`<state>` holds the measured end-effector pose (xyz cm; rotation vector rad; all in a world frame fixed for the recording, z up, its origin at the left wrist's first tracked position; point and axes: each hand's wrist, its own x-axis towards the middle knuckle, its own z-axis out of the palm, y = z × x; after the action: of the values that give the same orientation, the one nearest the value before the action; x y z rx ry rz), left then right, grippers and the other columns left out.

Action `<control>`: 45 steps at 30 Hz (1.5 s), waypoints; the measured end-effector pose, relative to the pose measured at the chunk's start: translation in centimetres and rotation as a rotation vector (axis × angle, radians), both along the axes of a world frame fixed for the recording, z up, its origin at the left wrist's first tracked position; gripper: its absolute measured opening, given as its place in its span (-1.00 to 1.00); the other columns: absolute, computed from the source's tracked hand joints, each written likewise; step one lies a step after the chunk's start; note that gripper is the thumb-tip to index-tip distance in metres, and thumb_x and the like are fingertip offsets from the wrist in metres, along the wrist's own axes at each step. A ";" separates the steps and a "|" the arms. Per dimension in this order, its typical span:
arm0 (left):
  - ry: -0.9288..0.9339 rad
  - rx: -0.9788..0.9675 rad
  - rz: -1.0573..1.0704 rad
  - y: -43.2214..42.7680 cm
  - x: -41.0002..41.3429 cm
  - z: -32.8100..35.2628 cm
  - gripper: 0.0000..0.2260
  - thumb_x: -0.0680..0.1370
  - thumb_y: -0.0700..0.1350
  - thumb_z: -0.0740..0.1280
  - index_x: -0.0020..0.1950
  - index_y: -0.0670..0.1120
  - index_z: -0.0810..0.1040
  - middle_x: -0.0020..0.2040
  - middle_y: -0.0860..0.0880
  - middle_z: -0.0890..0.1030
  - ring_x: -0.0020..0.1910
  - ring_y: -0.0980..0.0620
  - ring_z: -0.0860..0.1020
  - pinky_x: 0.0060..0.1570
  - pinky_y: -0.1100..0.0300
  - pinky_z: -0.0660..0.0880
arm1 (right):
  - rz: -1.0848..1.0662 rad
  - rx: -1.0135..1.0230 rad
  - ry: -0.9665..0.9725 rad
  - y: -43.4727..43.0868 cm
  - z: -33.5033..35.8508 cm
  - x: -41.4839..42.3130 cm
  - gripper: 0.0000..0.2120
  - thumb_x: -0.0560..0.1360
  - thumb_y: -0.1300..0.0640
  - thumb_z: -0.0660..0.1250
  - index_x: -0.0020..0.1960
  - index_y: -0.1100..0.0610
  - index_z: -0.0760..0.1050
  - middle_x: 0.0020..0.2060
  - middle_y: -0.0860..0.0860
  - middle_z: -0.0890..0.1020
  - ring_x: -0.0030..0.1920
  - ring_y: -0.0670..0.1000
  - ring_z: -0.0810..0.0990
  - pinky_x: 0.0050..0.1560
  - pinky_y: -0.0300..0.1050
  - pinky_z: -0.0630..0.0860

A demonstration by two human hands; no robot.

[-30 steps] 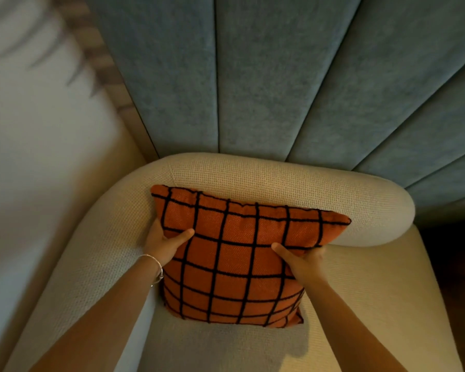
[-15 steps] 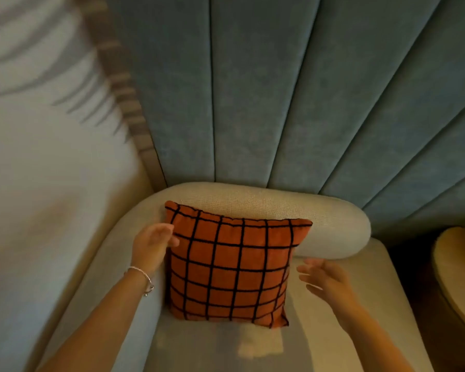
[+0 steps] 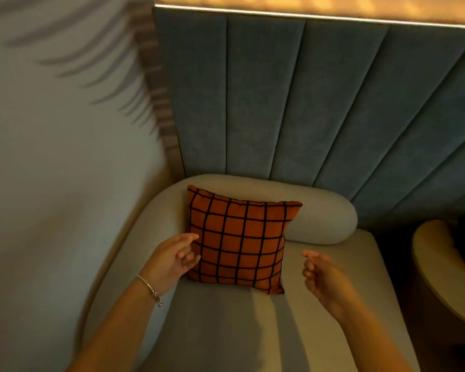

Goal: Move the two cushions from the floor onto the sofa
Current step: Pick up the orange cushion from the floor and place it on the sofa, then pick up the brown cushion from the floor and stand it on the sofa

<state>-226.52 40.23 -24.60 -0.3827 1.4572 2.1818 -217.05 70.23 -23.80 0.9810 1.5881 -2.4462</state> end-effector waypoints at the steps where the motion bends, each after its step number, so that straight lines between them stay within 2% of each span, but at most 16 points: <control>1: 0.007 -0.001 -0.008 -0.3 0.6 0.2 -0.88 0.55 -0.21 0.23 -0.02 -0.16 0.56 -0.58 0.08 0.32 -0.55 0.15 0.39 -0.20 0.15 0.60 | -0.014 -0.002 0.003 -0.4 0.2 0.9 -0.82 0.56 0.27 0.12 -0.08 0.14 0.49 -0.54 -0.08 0.47 -0.52 -0.15 0.44 -0.56 -0.34 0.34; 6: 0.010 -0.019 -0.061 -1.7 3.6 0.7 -0.88 0.56 -0.21 0.22 -0.05 -0.14 0.55 -0.59 0.08 0.33 -0.55 0.15 0.40 -0.10 0.10 0.56 | -0.082 -0.004 0.015 -2.8 0.7 6.3 -0.84 0.57 0.25 0.12 -0.05 0.15 0.48 -0.53 -0.08 0.46 -0.50 -0.14 0.43 -0.55 -0.34 0.33; 15: 0.023 -0.025 -0.078 -2.5 12.4 1.0 -0.89 0.56 -0.21 0.23 -0.06 -0.13 0.55 -0.60 0.08 0.32 -0.55 0.17 0.40 -0.24 0.20 0.60 | -0.137 -0.047 0.042 -4.8 1.3 16.3 -0.85 0.56 0.25 0.14 -0.04 0.15 0.49 -0.53 -0.07 0.47 -0.51 -0.15 0.43 -0.54 -0.35 0.36; 25: 0.037 -0.004 -0.050 -2.5 25.4 0.6 -0.88 0.56 -0.21 0.22 -0.06 -0.12 0.56 -0.62 0.10 0.29 -0.61 0.19 0.33 -0.22 0.18 0.58 | -0.130 -0.099 0.055 -4.4 2.2 28.5 -0.85 0.57 0.23 0.13 -0.04 0.16 0.48 -0.50 -0.04 0.48 -0.51 -0.12 0.44 -0.53 -0.34 0.38; 29: 0.021 0.017 -0.059 -3.0 29.5 1.2 -0.89 0.56 -0.20 0.22 -0.05 -0.13 0.55 -0.63 0.08 0.28 -0.62 0.19 0.33 -0.27 0.19 0.60 | -0.189 -0.159 0.078 -4.8 2.3 33.9 -0.85 0.57 0.23 0.13 -0.05 0.16 0.47 -0.52 -0.04 0.48 -0.52 -0.13 0.45 -0.55 -0.34 0.38; 37: 0.039 0.055 -0.166 -3.5 38.9 2.7 -0.88 0.55 -0.22 0.22 -0.09 -0.15 0.55 -0.65 0.08 0.28 -0.63 0.19 0.33 -0.27 0.22 0.60 | -0.334 -0.113 0.126 -6.9 1.7 46.4 -0.85 0.57 0.21 0.15 0.00 0.17 0.49 -0.53 -0.06 0.50 -0.52 -0.14 0.47 -0.55 -0.32 0.39; 45: 0.000 0.050 -0.299 0.2 48.7 2.7 -0.85 0.58 -0.25 0.16 -0.10 -0.16 0.52 -0.65 0.09 0.26 -0.64 0.19 0.30 -0.30 0.25 0.58 | -0.516 -0.052 0.047 -6.1 1.6 60.4 -0.84 0.56 0.20 0.17 0.00 0.14 0.53 -0.50 -0.05 0.49 -0.50 -0.14 0.46 -0.55 -0.34 0.38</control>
<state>-177.80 40.45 -21.90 -0.1359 1.3594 1.9735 -156.68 64.10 -22.21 1.4920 1.4103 -2.8272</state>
